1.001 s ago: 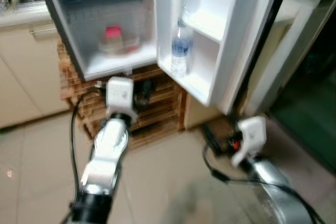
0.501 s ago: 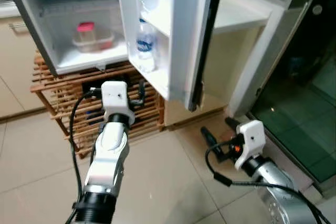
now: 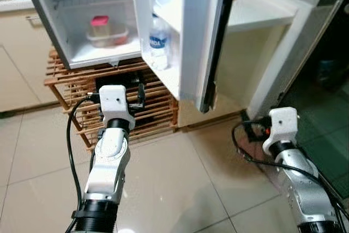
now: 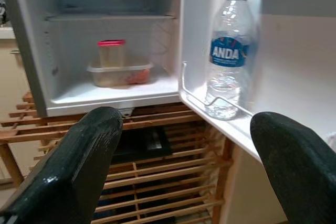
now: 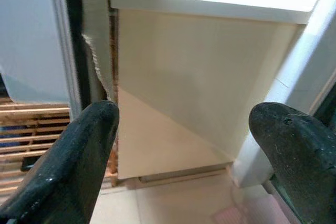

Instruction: Restocking fridge

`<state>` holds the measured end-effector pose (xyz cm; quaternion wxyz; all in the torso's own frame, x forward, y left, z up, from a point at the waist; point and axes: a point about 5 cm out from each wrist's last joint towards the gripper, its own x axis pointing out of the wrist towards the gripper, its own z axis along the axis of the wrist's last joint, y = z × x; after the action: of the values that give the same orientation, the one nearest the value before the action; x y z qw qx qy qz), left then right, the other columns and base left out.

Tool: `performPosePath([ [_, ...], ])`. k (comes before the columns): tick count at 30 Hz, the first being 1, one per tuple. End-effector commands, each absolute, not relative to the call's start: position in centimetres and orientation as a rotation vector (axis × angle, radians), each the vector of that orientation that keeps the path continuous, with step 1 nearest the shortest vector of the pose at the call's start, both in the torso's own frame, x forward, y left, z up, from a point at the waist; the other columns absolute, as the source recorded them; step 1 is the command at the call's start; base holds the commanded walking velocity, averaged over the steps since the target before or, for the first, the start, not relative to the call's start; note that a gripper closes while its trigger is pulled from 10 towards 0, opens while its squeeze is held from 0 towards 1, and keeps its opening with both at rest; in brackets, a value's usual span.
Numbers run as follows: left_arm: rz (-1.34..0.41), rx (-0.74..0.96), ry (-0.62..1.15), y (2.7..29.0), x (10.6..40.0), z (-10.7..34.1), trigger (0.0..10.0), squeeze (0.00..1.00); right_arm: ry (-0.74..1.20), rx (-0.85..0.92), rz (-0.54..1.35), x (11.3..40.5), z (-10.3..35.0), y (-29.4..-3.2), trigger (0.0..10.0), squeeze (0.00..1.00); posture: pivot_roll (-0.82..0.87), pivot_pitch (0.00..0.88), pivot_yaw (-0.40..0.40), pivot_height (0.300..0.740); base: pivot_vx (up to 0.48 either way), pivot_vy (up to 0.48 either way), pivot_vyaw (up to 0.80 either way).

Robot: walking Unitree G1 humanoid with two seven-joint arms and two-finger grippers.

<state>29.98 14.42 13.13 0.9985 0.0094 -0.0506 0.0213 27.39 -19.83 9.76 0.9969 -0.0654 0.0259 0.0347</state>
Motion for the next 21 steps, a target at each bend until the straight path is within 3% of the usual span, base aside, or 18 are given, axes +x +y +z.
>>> performPosePath([
  [1,0.027,0.007,-0.122,14.1,29.8,13.5,10.0,0.0,0.022,-0.138,0.046,27.6,10.2,-19.8,10.0,0.0,-0.09,0.0,-0.001,0.74,0.289,0.382,0.0],
  [9,-0.001,0.001,-0.124,13.8,29.8,13.6,10.0,0.0,0.017,-0.161,0.001,28.0,9.8,-20.1,10.0,0.0,-0.09,0.0,0.0,0.74,0.297,0.373,0.0],
  [13,-0.049,0.036,-0.13,13.1,29.8,13.6,10.0,0.0,0.015,-0.163,0.0,28.1,9.8,-19.9,10.0,0.0,-0.09,0.0,0.0,0.74,0.464,0.0,0.0],
  [21,-0.038,0.078,-0.101,12.9,30.1,13.2,10.0,0.0,0.02,-0.16,0.023,27.3,9.2,-19.3,10.0,0.0,-0.1,0.0,0.005,0.74,0.0,0.0,0.0],
])
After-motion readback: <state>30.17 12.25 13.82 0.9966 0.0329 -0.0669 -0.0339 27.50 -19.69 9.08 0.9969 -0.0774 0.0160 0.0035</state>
